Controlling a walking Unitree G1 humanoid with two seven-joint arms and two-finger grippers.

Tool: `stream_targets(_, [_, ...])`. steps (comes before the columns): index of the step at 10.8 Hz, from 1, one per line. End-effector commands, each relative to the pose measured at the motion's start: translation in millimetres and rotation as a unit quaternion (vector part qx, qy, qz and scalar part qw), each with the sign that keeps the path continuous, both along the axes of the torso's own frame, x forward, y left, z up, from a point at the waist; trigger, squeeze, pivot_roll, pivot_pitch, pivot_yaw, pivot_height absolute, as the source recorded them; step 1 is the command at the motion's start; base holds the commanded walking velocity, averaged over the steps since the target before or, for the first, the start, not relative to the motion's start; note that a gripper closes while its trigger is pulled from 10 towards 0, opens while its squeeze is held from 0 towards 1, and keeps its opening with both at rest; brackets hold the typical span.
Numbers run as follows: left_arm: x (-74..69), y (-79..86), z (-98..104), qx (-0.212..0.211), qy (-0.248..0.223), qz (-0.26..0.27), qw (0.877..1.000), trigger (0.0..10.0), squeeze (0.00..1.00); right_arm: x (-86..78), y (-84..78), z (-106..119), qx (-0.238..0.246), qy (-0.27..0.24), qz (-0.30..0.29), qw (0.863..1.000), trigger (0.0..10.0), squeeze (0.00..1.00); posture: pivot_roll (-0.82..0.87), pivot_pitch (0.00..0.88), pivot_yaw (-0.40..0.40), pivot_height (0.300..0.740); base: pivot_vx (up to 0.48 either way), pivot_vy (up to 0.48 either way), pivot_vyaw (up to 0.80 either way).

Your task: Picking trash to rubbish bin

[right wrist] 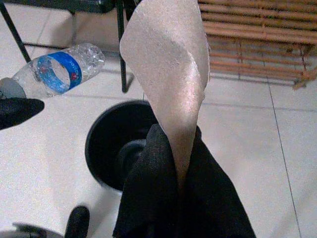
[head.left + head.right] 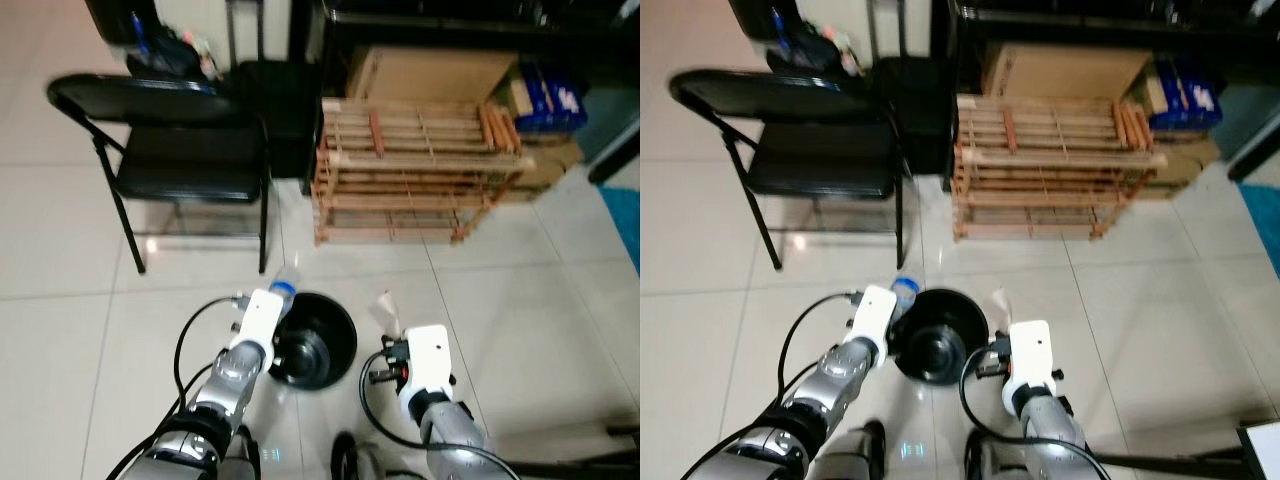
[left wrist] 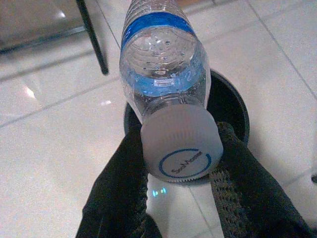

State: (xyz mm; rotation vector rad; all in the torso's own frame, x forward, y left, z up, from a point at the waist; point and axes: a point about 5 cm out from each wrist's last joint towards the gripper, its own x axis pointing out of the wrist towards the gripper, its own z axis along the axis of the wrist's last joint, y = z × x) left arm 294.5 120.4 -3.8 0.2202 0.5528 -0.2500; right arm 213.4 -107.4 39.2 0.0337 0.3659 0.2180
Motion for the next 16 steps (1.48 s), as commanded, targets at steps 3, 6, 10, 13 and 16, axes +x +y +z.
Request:
stream_targets(3, [-20.0, -9.5, -20.7, 0.02, 0.045, -0.028, 0.998, 10.0, 0.0, -20.4, -0.2, -0.7, 0.011, 0.028, 0.042, 0.999, 10.0, 0.0, 0.02, 0.303, -0.14, 0.74, 0.0, 0.0, 0.0])
stream_targets(6, [-25.6, -7.2, -27.1, 0.04, 0.064, -0.043, 0.996, 10.0, 0.0, -35.9, 3.1, 3.4, 0.026, 0.05, 0.082, 0.995, 10.0, 0.0, 0.0, 0.306, -0.14, 0.74, 0.0, 0.0, 0.0])
stream_targets(10, [-28.3, 0.1, -30.1, 0.079, 0.063, -0.067, 0.993, 10.0, 0.0, -52.9, -3.7, 1.3, 0.026, 0.081, 0.096, 0.992, 10.0, 0.0, -0.02, 0.315, -0.145, 0.74, 0.0, 0.0, 0.0])
stream_targets(13, [-28.0, 0.6, -29.2, 0.09, 0.046, -0.07, 0.992, 10.0, 0.0, -56.5, -7.0, 4.6, 0.019, 0.085, 0.094, 0.992, 10.0, 0.0, -0.04, 0.32, -0.151, 0.74, 0.0, 0.0, 0.0])
stream_targets(16, [-17.0, -4.2, -18.6, 0.095, 0.007, -0.073, 0.993, 10.0, 0.0, -58.9, -9.9, 5.8, 0.013, 0.082, 0.085, 0.993, 10.0, 0.0, -0.05, 0.323, -0.147, 0.74, 0.0, 0.0, 0.0])
